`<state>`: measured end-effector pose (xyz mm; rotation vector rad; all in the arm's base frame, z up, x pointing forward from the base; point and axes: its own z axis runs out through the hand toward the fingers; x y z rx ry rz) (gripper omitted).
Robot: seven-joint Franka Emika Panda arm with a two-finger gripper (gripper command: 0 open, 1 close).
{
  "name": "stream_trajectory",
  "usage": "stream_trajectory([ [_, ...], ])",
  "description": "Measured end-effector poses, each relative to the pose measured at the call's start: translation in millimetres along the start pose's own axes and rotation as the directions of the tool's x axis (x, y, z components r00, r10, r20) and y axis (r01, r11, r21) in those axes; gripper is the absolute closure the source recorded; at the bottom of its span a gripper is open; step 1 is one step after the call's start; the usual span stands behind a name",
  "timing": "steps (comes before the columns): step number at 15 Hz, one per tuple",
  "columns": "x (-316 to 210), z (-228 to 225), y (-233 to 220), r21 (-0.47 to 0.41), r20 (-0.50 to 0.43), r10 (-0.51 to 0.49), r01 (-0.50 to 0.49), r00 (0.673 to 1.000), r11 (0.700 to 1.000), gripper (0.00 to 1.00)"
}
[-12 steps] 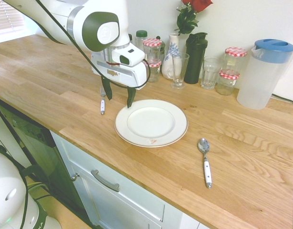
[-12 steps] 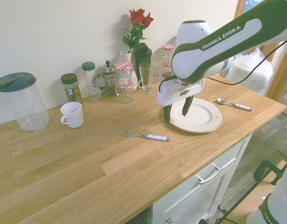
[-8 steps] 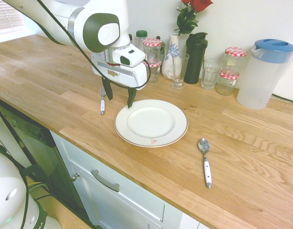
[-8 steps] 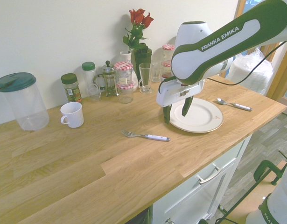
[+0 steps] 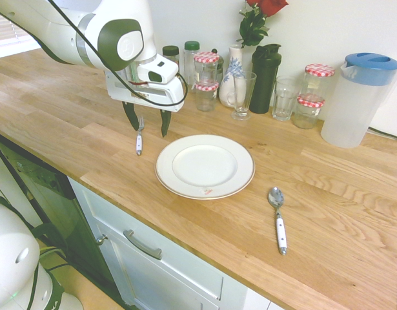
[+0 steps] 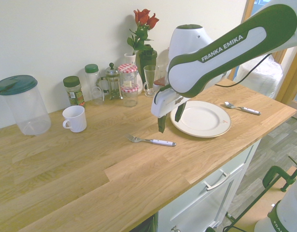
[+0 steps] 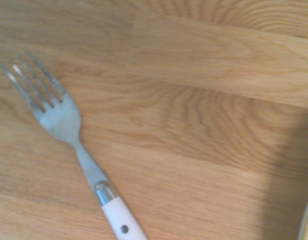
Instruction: Put the fork into the plate
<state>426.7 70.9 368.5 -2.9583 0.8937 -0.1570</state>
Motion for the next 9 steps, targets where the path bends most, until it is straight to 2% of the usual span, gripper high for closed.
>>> stream_trajectory([
  [9,-3.9,32.2,-28.4,-0.033,0.103,-0.119,0.123,0.988,0.992,0.0],
])
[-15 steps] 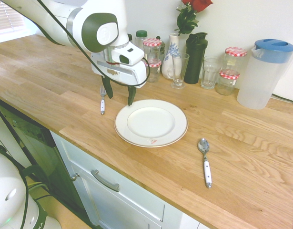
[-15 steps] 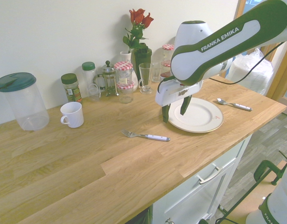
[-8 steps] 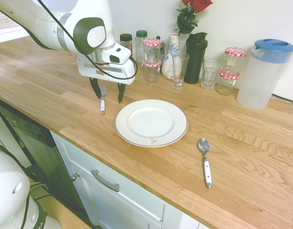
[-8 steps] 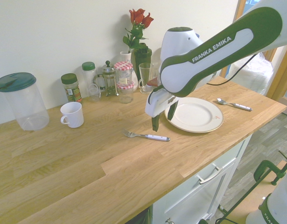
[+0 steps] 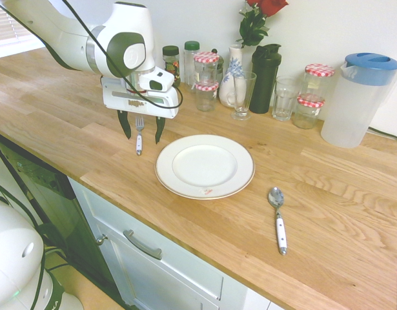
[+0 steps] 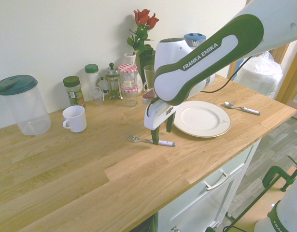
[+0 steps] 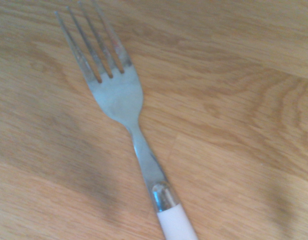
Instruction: Put the fork into the plate
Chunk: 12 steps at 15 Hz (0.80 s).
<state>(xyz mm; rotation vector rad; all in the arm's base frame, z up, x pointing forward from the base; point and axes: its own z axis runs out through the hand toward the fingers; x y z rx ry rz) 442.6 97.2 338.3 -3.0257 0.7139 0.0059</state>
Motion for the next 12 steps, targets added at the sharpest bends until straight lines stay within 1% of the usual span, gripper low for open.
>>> stream_trajectory([
  [3,-2.8,2.7,-2.1,-0.015,0.023,-0.015,0.016,1.0,1.0,0.0],
  [4,-3.7,3.8,-2.5,-0.019,0.027,-0.018,0.018,0.999,1.0,1.0],
  [12,-2.3,9.7,-6.1,-0.025,0.04,-0.021,0.022,0.999,0.999,1.0],
])
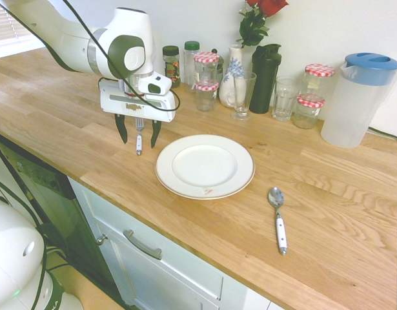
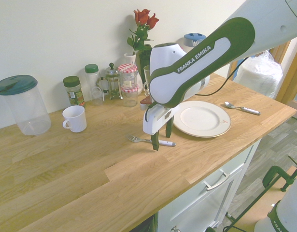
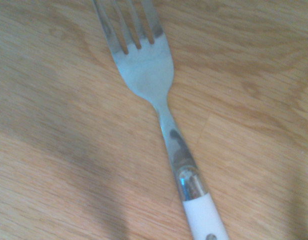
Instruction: Put the fork into the plate
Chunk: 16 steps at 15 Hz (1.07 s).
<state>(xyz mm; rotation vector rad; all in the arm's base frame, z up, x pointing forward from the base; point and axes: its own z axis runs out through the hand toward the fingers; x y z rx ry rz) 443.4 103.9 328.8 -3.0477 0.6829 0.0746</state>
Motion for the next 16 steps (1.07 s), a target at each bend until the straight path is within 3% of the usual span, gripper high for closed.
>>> stream_trajectory([
  [16,-2.7,1.6,-6.9,-0.043,-0.027,-0.007,0.005,1.0,0.999,1.0],
])
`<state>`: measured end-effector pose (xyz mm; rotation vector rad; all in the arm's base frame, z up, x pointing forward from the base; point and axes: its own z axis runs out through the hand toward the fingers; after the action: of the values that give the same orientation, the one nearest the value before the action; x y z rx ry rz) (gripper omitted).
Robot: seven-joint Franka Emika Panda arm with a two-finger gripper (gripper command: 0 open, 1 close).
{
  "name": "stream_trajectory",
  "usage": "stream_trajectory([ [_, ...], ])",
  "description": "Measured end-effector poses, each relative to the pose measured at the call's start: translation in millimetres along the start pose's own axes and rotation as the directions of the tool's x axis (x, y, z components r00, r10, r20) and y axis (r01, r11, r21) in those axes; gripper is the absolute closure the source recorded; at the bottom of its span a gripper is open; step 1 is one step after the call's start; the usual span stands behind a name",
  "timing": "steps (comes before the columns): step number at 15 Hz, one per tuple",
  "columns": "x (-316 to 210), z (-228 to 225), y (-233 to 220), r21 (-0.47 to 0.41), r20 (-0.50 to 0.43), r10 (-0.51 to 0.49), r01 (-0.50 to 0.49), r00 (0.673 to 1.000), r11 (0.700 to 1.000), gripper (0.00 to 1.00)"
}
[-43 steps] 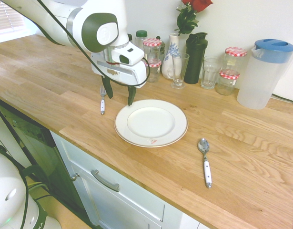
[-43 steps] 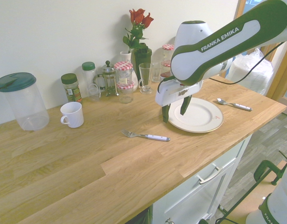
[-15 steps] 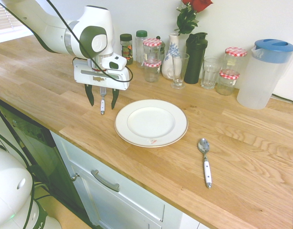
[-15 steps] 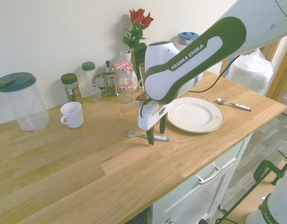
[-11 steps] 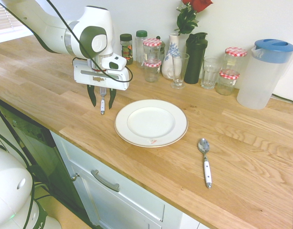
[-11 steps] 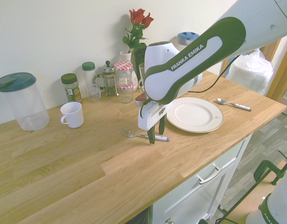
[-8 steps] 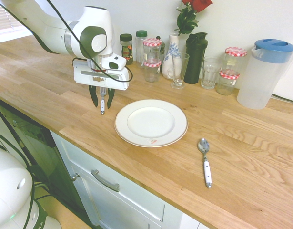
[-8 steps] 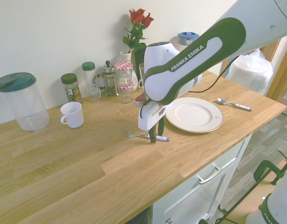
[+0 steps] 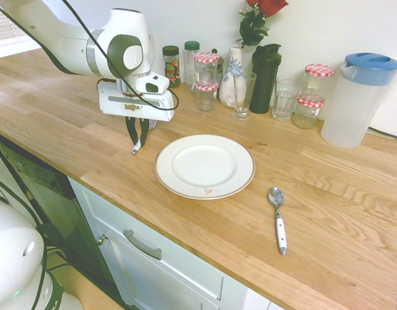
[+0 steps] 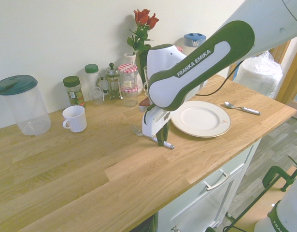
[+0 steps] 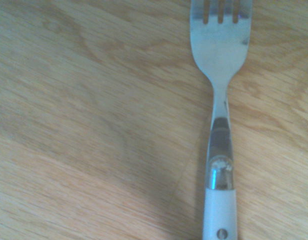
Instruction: Put the fork into the plate
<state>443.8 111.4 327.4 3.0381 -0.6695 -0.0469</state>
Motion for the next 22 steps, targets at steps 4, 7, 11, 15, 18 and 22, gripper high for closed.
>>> stream_trajectory([
  [4,0.4,-0.8,-1.0,-0.001,-0.009,0.01,-0.01,1.0,1.0,1.0],
  [7,1.8,-2.8,-2.2,0.012,-0.024,0.013,-0.013,1.0,1.0,1.0],
  [11,-2.0,-14.9,1.8,0.041,-0.062,0.033,-0.03,0.998,0.999,1.0],
  [15,-1.7,-43.8,35.1,0.102,-0.101,0.121,-0.11,0.988,0.989,1.0],
  [18,3.3,-64.0,87.8,0.15,-0.127,0.205,-0.186,0.97,0.971,1.0],
  [22,19.5,-65.3,165.6,0.184,-0.106,0.305,-0.282,0.947,0.942,1.0],
])
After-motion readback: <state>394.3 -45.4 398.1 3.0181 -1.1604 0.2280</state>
